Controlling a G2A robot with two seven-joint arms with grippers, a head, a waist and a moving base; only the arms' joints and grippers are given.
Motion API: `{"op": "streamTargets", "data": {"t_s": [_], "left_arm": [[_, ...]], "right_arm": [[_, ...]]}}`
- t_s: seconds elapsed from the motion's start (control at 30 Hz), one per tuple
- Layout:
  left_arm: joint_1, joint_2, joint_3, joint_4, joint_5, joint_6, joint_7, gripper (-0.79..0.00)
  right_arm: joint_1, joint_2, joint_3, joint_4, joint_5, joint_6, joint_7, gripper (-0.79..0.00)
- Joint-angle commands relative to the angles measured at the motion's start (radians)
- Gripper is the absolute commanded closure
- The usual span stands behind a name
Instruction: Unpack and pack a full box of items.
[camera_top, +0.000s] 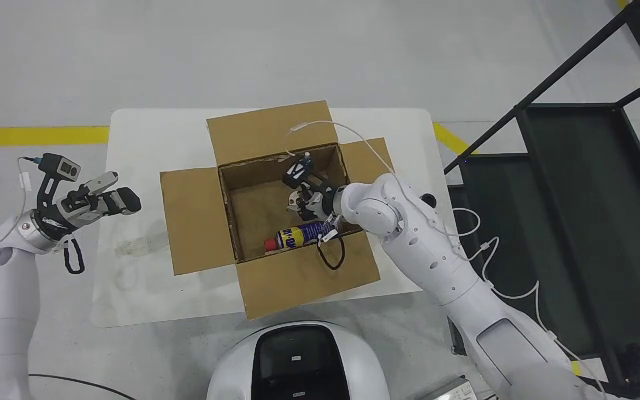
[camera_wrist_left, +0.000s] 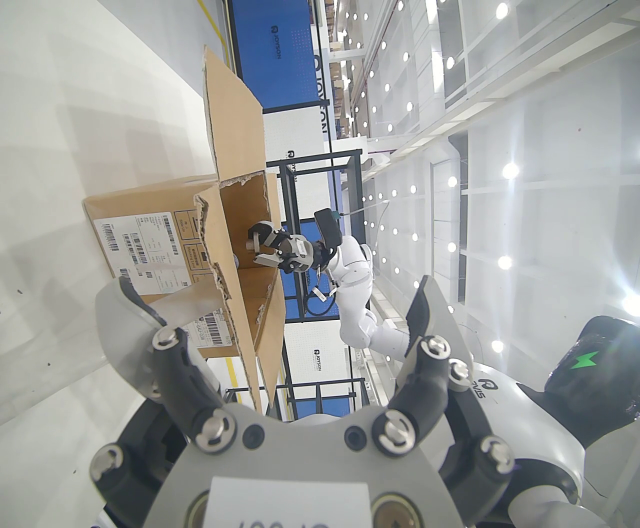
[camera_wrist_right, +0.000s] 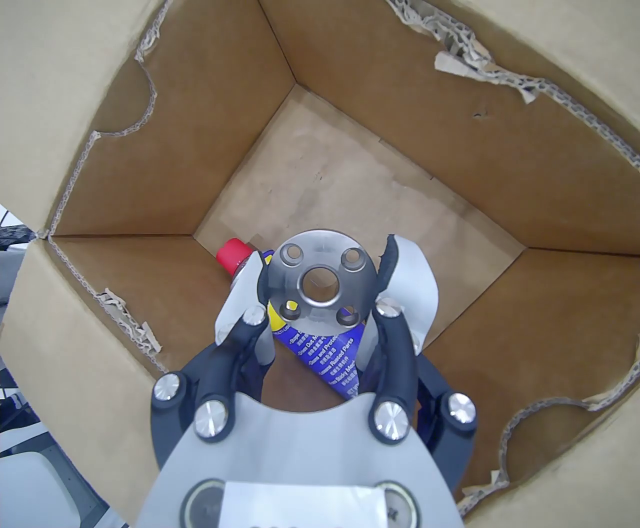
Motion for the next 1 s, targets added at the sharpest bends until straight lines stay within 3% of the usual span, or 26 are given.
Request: {"op": "streamTargets", "data": {"t_s": [0.0, 0.67, 0.97], "left_arm": [[0.0, 0.0, 0.0, 0.0, 0.0, 0.0, 0.0, -0.785], [0.0, 0.0, 0.0, 0.0, 0.0, 0.0, 0.0, -0.785], [0.0, 0.0, 0.0, 0.0, 0.0, 0.0, 0.0, -0.785]], "right_arm": [[0.0, 0.0, 0.0, 0.0, 0.0, 0.0, 0.0, 0.0], [-0.003, 0.0, 0.004, -0.004, 0.006, 0.002, -0.01, 0.0], [-0.04, 0.049, 0.21, -0.234, 0.068, -0.003, 0.166, 0.0]]}}
